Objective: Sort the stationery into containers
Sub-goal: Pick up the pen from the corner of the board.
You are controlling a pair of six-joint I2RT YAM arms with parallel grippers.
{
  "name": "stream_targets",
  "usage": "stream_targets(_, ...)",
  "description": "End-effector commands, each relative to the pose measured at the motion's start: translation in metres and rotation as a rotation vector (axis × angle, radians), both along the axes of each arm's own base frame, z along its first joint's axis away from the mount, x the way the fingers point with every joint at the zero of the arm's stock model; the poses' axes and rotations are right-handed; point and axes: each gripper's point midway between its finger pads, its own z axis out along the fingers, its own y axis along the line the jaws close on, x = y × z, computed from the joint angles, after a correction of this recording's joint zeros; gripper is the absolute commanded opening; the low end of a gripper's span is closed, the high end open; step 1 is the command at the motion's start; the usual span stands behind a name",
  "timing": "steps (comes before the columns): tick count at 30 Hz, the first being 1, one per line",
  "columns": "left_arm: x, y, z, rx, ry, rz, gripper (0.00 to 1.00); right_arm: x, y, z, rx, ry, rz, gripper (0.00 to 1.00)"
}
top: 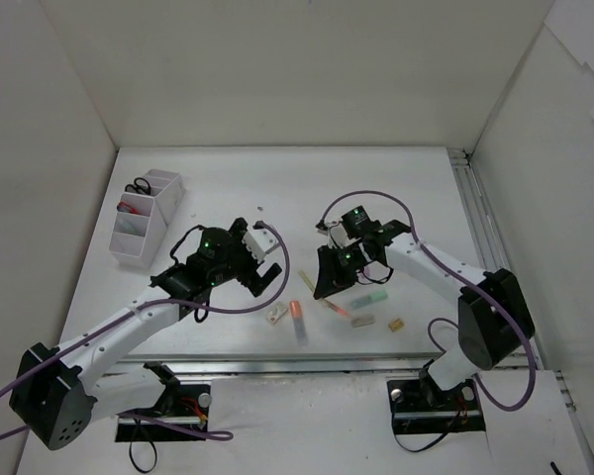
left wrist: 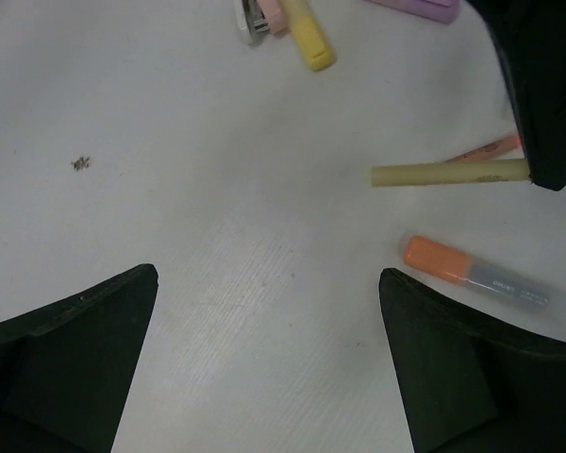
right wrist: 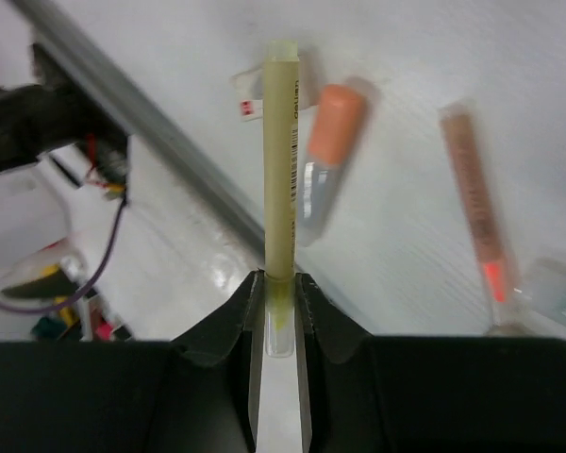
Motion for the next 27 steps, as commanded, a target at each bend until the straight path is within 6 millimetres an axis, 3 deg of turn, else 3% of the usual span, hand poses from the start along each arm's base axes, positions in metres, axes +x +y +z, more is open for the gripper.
stream_targets(1,0.002,-0.033,0.043,-0.026,-0.211,-0.219,1.0,-0.038,0.027,0.053,0.249,0.21,0.191,0.0)
stream_targets(2,-0.003,-0.044,0.044,-0.002,-0.223,-0.276,1.0,-0.032,0.031,0.064,0.251,0.206,0.208,0.0)
stream_targets(4,0.001,-0.05,0.045,0.017,-0.244,-0.31,1.0,-0.032,0.029,0.066,0.243,0.234,0.202,0.0)
stream_targets(6,-0.005,-0.061,0.035,0.06,-0.22,-0.373,0.99,-0.028,0.034,0.076,0.287,0.285,0.194,0.0)
stream_targets(11,-0.018,-0.078,0.029,0.067,-0.252,-0.501,0.97,-0.012,0.034,0.074,0.317,0.333,0.158,0.0)
stream_targets(16,-0.033,-0.091,0.028,0.07,-0.276,-0.6,0.8,0.009,0.04,0.079,0.333,0.292,0.156,0.0)
stream_targets(21,-0.028,-0.098,0.026,0.095,-0.266,-0.614,0.63,0.021,0.048,0.086,0.342,0.282,0.147,0.0)
stream_targets(24,-0.022,-0.1,0.023,0.125,-0.266,-0.587,0.48,0.024,0.049,0.089,0.364,0.294,0.146,0.0)
stream_targets(25,-0.023,-0.102,0.023,0.128,-0.268,-0.588,0.38,0.023,0.05,0.089,0.366,0.3,0.147,0.0)
stream_targets(27,-0.021,-0.102,0.025,0.124,-0.267,-0.578,0.27,0.023,0.051,0.09,0.368,0.304,0.147,0.0)
